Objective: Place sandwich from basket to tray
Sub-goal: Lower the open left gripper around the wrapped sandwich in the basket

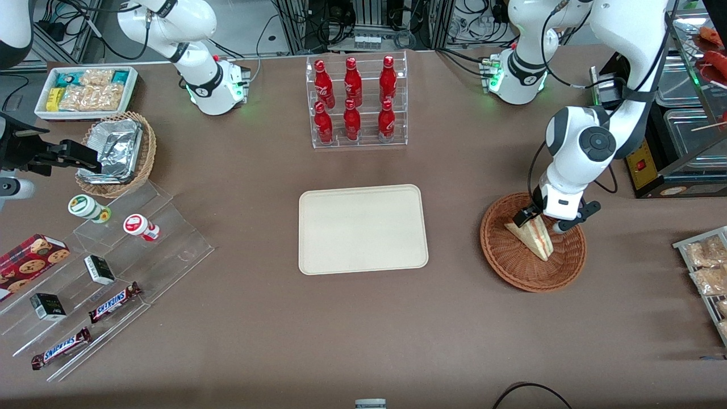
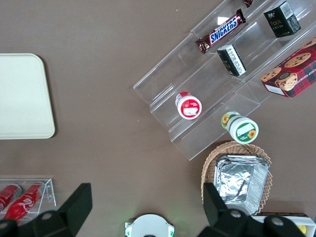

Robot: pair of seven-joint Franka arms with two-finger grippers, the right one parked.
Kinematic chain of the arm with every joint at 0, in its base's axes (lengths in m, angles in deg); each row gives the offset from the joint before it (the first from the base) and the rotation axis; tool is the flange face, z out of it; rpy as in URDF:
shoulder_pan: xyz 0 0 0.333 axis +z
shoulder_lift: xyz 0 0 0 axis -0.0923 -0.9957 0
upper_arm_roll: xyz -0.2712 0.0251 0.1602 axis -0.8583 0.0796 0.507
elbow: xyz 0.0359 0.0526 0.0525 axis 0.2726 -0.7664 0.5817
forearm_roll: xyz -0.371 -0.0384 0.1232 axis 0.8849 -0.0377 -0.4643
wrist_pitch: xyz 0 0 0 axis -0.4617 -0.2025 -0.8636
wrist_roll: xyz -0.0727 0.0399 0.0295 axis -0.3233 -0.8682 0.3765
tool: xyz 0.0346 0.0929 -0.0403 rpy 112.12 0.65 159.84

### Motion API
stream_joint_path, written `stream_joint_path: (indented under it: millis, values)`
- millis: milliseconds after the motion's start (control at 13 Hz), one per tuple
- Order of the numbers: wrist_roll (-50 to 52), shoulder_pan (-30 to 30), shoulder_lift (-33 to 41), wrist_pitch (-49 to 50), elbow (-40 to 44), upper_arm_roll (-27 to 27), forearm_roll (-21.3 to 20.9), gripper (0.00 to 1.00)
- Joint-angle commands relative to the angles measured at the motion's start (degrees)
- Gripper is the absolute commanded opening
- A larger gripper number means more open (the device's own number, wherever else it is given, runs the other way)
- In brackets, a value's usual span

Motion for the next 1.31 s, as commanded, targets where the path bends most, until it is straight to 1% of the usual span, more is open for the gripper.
stream_joint_path:
  millis: [0, 308, 846, 923, 1000, 1077, 1154, 1231]
  values:
    - [1.48, 0.6, -0.64, -1.21, 0.41, 0.02, -1.37, 1.0]
    - [1.3, 0.61, -2.14, -4.98, 0.5, 0.02, -1.46, 1.0]
    - [1.04, 0.61, -3.46, -5.87, 1.2, 0.02, -1.46, 0.99]
    - [1.04, 0.61, -3.54, -5.87, 1.38, 0.02, -1.46, 0.86]
    - [0.95, 0.61, -3.55, -5.87, 1.56, 0.02, -1.46, 0.38]
    - [0.86, 0.61, -3.55, -5.87, 1.82, 0.02, -1.46, 0.05]
    - [0.86, 0.61, -3.55, -5.87, 1.99, 0.02, -1.46, 0.0]
    - [0.78, 0.61, -3.55, -5.79, 2.34, 0.02, -1.46, 0.0]
